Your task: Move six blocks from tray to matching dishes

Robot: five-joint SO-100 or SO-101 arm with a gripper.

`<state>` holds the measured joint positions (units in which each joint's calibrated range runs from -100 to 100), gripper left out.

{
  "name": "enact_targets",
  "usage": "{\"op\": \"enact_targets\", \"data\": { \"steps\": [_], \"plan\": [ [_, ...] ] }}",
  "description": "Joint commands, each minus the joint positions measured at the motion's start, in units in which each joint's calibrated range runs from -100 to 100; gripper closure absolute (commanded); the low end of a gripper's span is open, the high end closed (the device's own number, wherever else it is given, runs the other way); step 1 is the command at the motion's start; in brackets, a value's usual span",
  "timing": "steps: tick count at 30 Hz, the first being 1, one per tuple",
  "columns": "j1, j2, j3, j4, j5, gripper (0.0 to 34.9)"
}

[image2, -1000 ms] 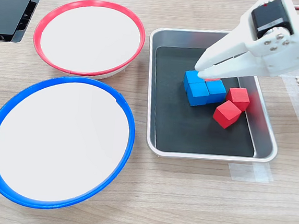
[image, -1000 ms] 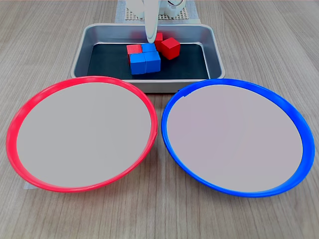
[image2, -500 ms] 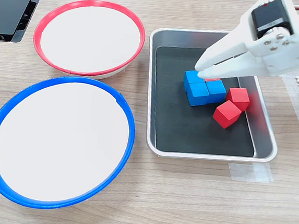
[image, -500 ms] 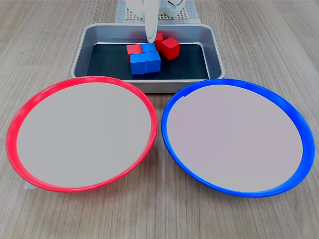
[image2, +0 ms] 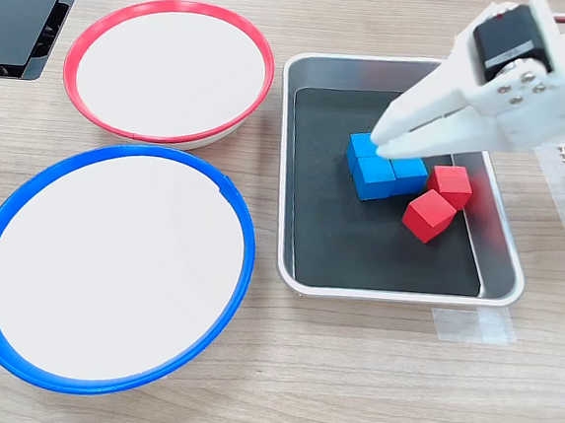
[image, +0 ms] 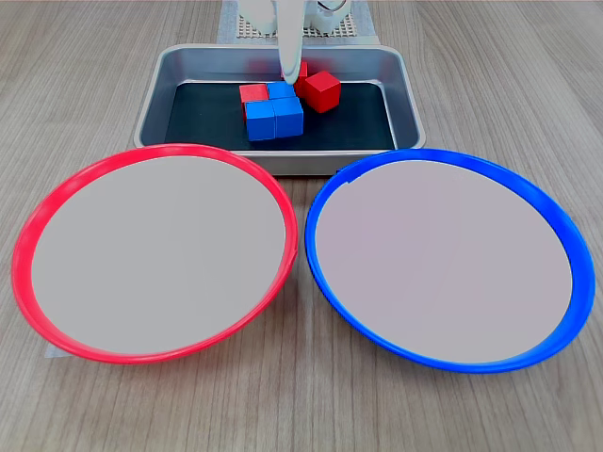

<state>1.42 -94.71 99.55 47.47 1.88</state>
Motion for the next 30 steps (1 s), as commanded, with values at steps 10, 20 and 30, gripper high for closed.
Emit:
{"op": "enact_targets", "data": {
  "steps": [10,20,30],
  "plan": [
    [15.38,46.48,-37.60,20.25,25.20,34.8],
    [16.89,53.39,-28.13,6.47,30.77,34.8],
    [3.15,64.65,-32.86,-7.97,23.64,34.8]
  ]
}}
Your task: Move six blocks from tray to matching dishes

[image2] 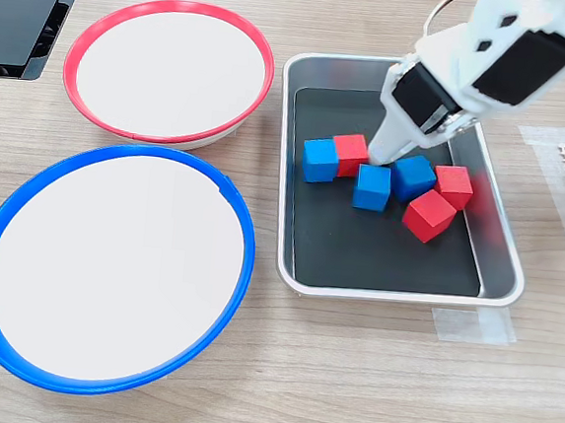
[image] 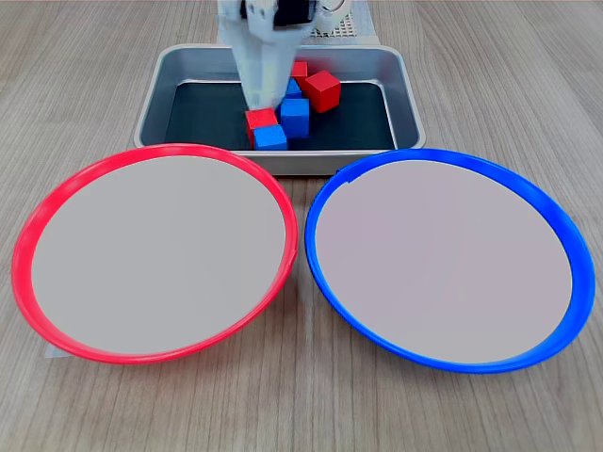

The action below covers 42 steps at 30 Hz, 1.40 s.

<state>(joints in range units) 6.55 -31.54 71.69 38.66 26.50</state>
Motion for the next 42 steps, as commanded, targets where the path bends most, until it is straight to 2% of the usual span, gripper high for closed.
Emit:
{"op": "enact_targets", "data": {
  "steps": [1,5,7,9,10,14,16,17,20,26,28,30,32,35,38,42],
  "plan": [
    [-2.08,1.99,-8.10,3.97,-0.59,34.8],
    [0.18,2.16,-16.48,15.69,2.64,34.1],
    [2.06,1.99,-20.57,21.30,4.69,31.8],
    [3.00,2.08,-23.03,23.37,5.81,28.0],
    [2.82,2.25,-24.03,24.03,6.59,22.9],
    [-0.85,2.93,-23.30,21.88,6.74,19.4],
    [-3.49,3.78,-22.39,20.07,6.69,18.8],
    [-4.43,4.12,-22.03,19.57,7.03,17.3],
    [-6.41,5.66,-20.30,18.00,8.16,16.5],
    [-7.82,9.15,-16.66,13.55,10.35,17.3],
    [-7.91,9.92,-15.66,12.47,10.94,19.0],
    [-8.38,10.35,-14.66,11.07,11.43,25.1],
    [-9.23,10.78,-14.66,10.66,11.58,34.6],
    [-11.49,12.14,-21.57,15.11,8.84,34.7],
    [-15.63,15.55,-36.78,20.97,2.00,34.7],
    [-20.05,26.38,-59.99,21.88,-6.84,34.7]
  ]
}}
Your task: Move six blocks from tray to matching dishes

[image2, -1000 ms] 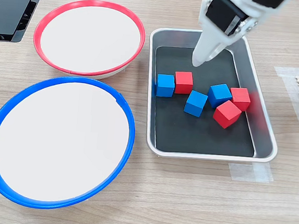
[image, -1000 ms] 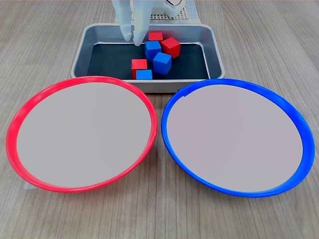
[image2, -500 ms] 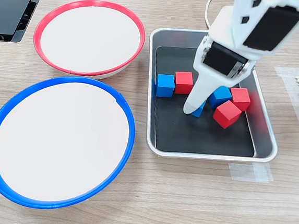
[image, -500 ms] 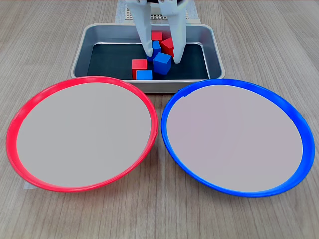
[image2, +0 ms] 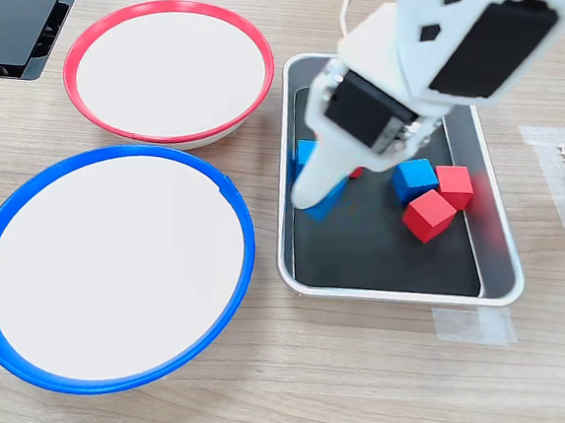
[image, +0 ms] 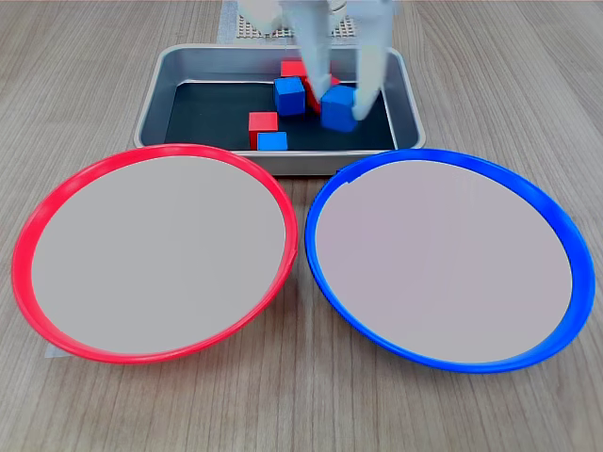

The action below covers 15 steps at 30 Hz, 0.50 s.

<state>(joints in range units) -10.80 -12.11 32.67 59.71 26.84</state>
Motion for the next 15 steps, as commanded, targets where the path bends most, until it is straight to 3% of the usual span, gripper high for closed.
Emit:
{"op": "enact_targets", "data": {
  "steps": [1,7,9,10,11,15],
  "plan": [
    [-3.46,10.87,-26.25,-0.32,-8.94,34.7],
    [-5.53,26.90,-36.72,-12.78,-10.50,34.2],
    [-5.63,28.78,-35.54,-15.17,-8.64,24.8],
    [-5.63,28.95,-34.26,-16.00,-7.28,17.7],
    [-5.72,28.61,-33.08,-16.08,-6.15,13.9],
    [-4.31,23.75,-31.17,-10.97,-3.91,15.0]
  ]
}}
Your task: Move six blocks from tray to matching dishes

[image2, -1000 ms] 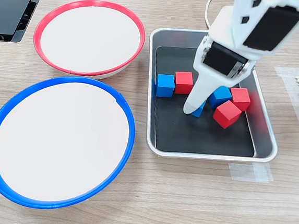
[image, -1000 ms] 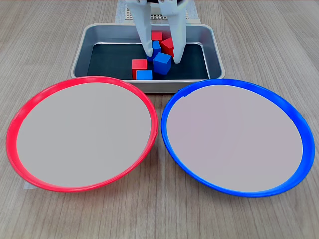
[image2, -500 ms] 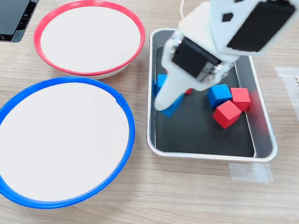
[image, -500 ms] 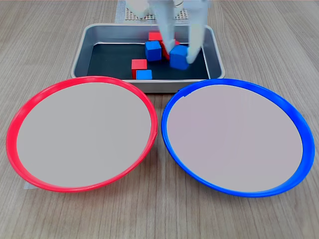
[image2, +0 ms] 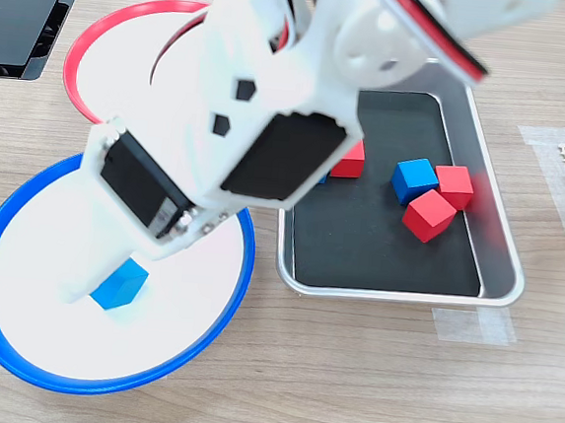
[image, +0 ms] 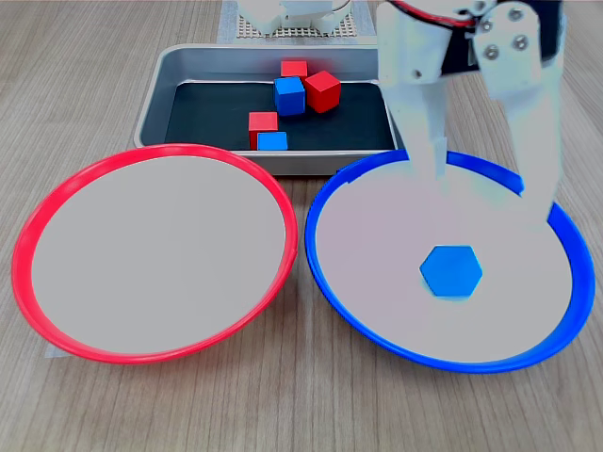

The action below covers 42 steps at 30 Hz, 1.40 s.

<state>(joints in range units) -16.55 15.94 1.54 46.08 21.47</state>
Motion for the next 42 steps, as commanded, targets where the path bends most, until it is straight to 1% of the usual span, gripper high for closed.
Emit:
{"op": "enact_targets", "data": {
  "steps": [1,2,3,4,5,6,7,9,10,11,13,14,15,16,17,19,23,25,32,35,38,42],
  "plan": [
    [2.57,-7.29,0.69,6.45,2.98,20.3],
    [3.23,-8.65,1.14,8.10,3.61,20.9],
    [4.55,-11.29,2.14,11.16,5.03,24.2],
    [6.24,-14.02,3.33,14.71,7.47,33.2],
    [8.60,-16.92,4.97,18.26,9.96,34.6],
    [10.57,-18.80,6.24,21.23,12.75,34.6],
    [11.89,-19.91,7.06,22.88,14.26,34.6],
    [16.78,-23.23,11.25,25.60,19.68,34.6],
    [19.51,-24.51,13.80,25.85,22.47,34.6],
    [22.24,-25.79,17.98,23.79,25.74,34.3],
    [24.69,-26.48,23.08,19.99,28.82,30.7],
    [26.20,-26.65,26.36,17.35,31.31,27.3],
    [26.95,-26.56,28.27,16.19,32.92,25.3],
    [27.14,-26.48,29.00,15.78,33.50,25.0],
    [27.70,-26.22,31.18,14.87,35.02,21.8],
    [27.04,-26.22,33.19,12.97,34.82,22.0],
    [24.88,-25.96,35.37,10.09,33.26,21.2],
    [24.03,-25.62,35.10,10.17,32.63,20.1],
    [22.24,-23.66,33.10,10.66,31.55,19.1],
    [22.05,-21.87,32.91,9.18,31.55,18.6],
    [22.05,-19.65,32.91,6.78,31.99,18.6],
    [21.77,-17.26,32.46,3.98,32.04,20.5]
  ]
}}
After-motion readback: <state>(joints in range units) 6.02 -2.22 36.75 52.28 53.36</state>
